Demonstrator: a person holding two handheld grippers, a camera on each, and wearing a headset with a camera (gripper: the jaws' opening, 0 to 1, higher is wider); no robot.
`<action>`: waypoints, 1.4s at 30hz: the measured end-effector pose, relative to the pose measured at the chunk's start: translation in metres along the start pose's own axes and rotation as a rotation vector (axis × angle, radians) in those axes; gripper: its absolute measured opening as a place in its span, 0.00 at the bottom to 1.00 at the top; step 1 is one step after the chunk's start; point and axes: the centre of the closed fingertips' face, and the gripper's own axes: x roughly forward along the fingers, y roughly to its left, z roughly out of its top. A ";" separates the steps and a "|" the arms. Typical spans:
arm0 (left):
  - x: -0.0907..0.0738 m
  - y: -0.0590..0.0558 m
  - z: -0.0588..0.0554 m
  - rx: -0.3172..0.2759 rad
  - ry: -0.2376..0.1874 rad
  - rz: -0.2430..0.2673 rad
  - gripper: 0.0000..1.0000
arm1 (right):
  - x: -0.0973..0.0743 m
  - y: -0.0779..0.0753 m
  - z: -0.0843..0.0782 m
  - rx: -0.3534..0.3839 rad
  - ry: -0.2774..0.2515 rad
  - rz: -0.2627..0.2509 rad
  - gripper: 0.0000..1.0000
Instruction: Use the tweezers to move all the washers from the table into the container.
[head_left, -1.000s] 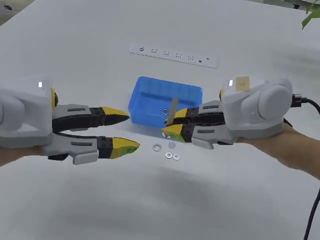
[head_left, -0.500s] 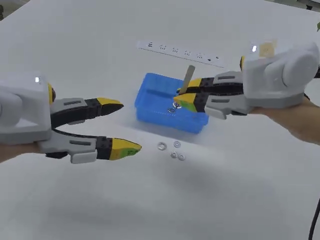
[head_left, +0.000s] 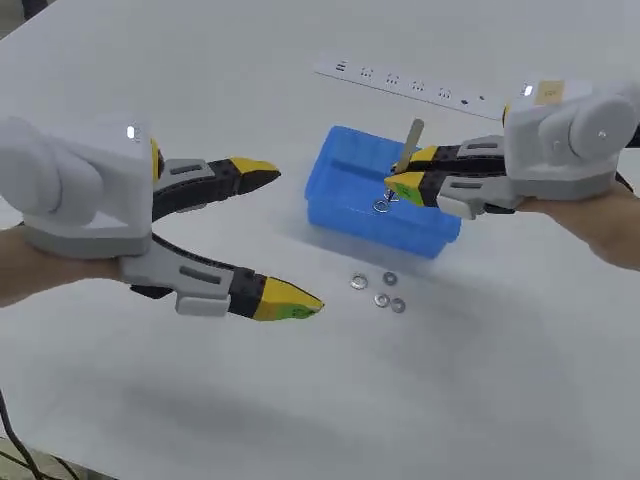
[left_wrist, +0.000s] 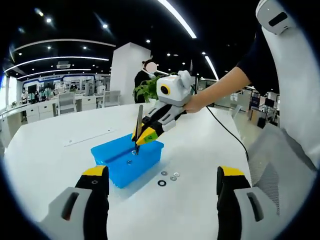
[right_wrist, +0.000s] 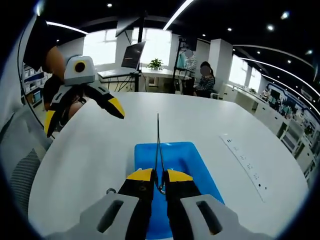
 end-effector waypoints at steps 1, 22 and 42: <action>0.000 0.000 -0.001 -0.006 0.000 -0.002 0.96 | 0.002 0.000 -0.004 -0.004 0.009 -0.001 0.09; -0.008 -0.004 -0.013 -0.013 0.050 -0.014 0.99 | 0.015 -0.001 -0.022 0.000 0.026 0.003 0.09; 0.002 0.009 0.003 0.023 0.044 -0.017 0.99 | 0.006 -0.005 -0.009 -0.024 0.027 -0.020 0.08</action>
